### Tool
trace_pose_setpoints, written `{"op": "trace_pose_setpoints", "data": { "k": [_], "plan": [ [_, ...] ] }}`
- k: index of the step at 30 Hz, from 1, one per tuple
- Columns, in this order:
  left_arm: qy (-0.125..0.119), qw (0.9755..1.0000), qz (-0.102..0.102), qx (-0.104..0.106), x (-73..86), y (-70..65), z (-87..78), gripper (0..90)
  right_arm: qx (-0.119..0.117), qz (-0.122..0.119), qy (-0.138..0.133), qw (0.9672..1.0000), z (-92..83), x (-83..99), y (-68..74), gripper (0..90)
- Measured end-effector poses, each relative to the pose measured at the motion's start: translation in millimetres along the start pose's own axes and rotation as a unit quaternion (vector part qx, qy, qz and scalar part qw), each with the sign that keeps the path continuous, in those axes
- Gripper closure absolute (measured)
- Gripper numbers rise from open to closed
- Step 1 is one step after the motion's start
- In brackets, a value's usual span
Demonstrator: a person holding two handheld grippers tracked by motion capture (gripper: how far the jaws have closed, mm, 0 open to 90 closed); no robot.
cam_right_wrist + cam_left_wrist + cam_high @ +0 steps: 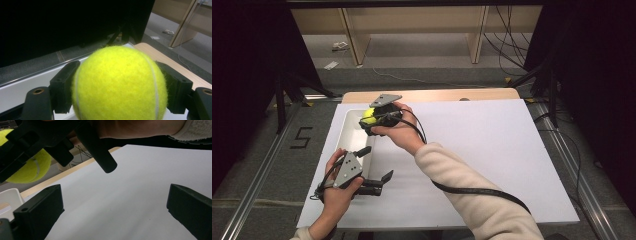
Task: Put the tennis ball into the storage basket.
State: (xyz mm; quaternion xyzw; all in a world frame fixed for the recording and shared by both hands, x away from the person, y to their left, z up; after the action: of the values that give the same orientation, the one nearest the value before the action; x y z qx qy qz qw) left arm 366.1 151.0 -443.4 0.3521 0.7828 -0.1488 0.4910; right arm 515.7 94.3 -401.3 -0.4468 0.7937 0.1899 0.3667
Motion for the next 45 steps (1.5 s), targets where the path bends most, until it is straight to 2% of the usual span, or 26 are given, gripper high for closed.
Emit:
{"op": "trace_pose_setpoints", "data": {
  "k": [20, 32, 45],
  "plan": [
    [-0.001, 1.0, -0.001, 0.0, 0.0, 0.2, -0.6, 0.3, -0.006, -0.01, 0.005, 0.9999, 9.2, -18.3, 9.1, 26.0],
    [0.0, 1.0, 0.001, 0.0, -0.2, -0.1, -0.6, 0.3, -0.018, -0.011, 0.008, 0.9997, 16.8, -23.4, 17.3, 26.0],
    [-0.001, 1.0, 0.003, 0.002, -0.4, -1.1, 0.0, 0.1, -0.02, -0.011, 0.015, 0.9996, 21.1, -29.2, 18.0, 25.9]
  ]
}}
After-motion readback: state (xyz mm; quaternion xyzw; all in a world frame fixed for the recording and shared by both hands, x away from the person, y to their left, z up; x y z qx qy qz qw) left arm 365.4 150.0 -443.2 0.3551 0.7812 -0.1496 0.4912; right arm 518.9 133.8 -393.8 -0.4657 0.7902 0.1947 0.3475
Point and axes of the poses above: each handheld gripper's, and its own axes: z roughly forward along the jaws, x roughly out of its underside, y roughly to its left, the point moved 5 cm from there along z, roughly forward along the jaws, and after that the axes turned 15 degrees about y, right-handed, at the moved point
